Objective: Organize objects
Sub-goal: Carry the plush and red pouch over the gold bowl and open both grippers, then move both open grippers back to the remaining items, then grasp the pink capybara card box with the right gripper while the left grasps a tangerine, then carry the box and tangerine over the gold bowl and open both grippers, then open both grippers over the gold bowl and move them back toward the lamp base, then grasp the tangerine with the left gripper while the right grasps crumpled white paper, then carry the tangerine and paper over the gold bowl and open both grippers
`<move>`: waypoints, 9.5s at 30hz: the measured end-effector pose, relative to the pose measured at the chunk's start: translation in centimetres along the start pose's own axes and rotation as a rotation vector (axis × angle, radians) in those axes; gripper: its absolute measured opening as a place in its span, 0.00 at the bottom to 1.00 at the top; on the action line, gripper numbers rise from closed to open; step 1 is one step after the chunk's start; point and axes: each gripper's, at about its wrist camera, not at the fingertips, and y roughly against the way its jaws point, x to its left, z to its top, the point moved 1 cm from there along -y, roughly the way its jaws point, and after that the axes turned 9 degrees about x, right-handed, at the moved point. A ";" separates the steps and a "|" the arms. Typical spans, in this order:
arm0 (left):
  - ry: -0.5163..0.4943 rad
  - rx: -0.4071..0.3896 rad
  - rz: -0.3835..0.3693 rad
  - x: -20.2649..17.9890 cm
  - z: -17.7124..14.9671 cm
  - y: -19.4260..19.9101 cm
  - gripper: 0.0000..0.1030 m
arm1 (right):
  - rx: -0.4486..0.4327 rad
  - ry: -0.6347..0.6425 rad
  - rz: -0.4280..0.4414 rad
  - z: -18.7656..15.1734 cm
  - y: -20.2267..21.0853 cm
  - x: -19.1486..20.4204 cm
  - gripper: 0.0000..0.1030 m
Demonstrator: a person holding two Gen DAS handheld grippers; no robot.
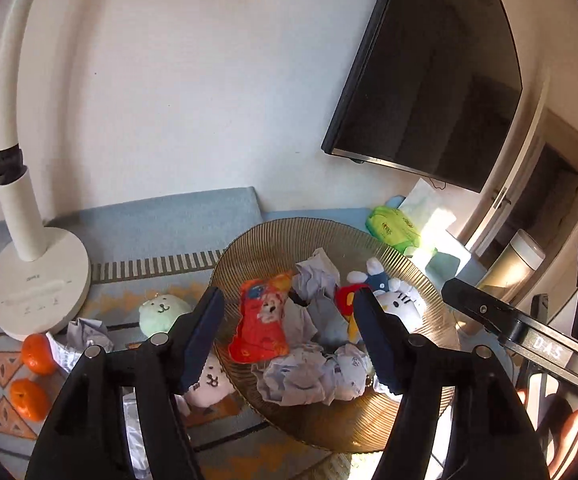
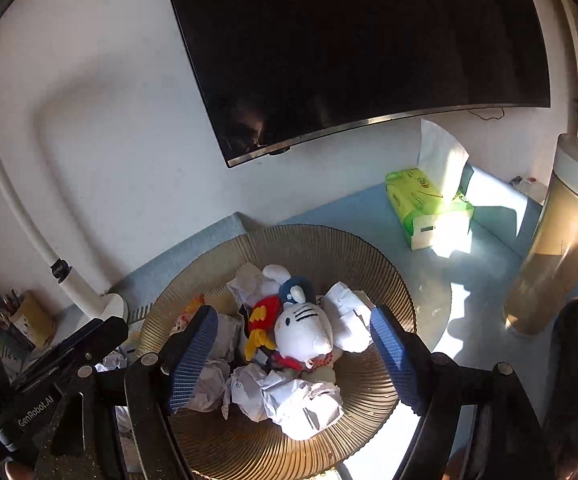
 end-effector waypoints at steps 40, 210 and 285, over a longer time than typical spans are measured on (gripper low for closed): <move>0.169 0.030 0.521 17.2 -17.5 14.2 0.99 | 0.108 0.338 0.005 -16.8 -4.4 15.5 0.99; 0.189 0.044 0.501 16.3 -18.1 13.6 0.99 | 0.143 0.335 -0.017 -17.9 -3.8 14.4 0.88; 0.183 -0.009 0.251 15.1 -18.2 13.5 0.36 | 0.392 0.144 0.457 -19.5 -4.1 12.3 0.56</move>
